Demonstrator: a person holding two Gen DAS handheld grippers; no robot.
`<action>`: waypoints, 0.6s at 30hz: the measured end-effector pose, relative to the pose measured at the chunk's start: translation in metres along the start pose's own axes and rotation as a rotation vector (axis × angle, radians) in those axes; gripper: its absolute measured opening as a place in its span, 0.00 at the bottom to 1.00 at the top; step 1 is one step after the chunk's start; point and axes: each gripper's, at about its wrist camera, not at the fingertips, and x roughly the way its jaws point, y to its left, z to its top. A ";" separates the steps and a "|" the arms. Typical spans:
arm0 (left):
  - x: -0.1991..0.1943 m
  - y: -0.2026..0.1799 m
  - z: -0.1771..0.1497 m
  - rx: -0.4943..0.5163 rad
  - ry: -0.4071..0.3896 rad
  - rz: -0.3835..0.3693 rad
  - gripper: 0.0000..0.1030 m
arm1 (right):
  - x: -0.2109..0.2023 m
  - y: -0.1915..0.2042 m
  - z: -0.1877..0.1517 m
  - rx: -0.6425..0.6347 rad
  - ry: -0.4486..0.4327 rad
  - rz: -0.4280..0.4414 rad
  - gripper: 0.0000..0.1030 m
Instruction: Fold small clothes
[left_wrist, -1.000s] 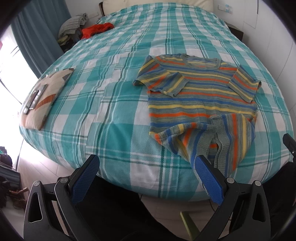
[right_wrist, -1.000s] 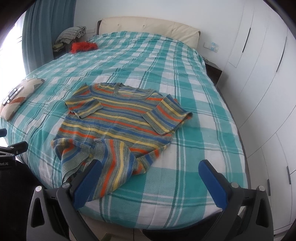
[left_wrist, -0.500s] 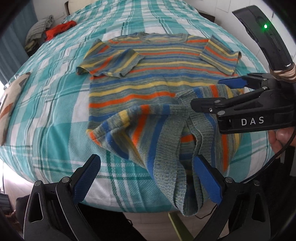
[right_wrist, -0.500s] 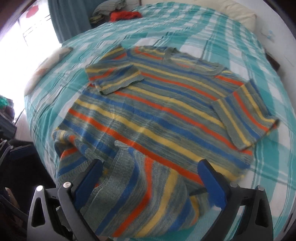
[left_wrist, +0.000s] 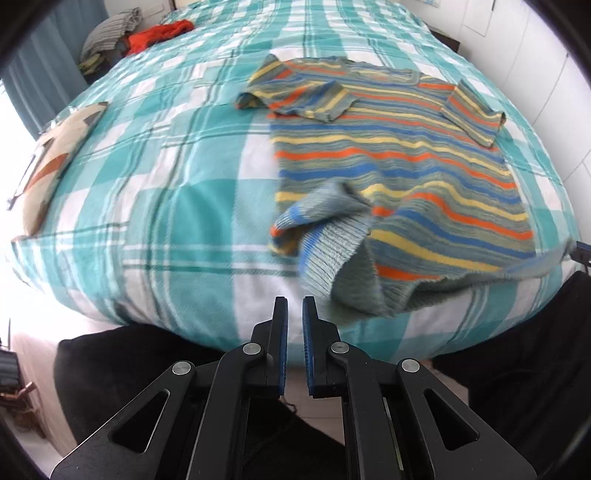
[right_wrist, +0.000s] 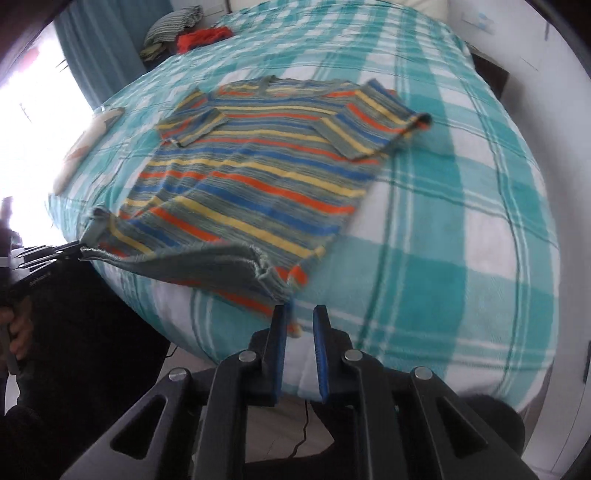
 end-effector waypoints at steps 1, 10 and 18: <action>-0.003 0.006 -0.001 -0.004 -0.005 0.015 0.08 | 0.000 -0.008 -0.006 0.032 0.012 -0.023 0.20; 0.054 0.047 0.025 -0.239 0.041 -0.094 0.84 | 0.039 -0.047 -0.019 0.460 0.028 0.257 0.70; 0.078 0.030 0.002 -0.245 0.177 -0.224 0.00 | 0.105 -0.001 -0.033 0.348 0.274 0.319 0.04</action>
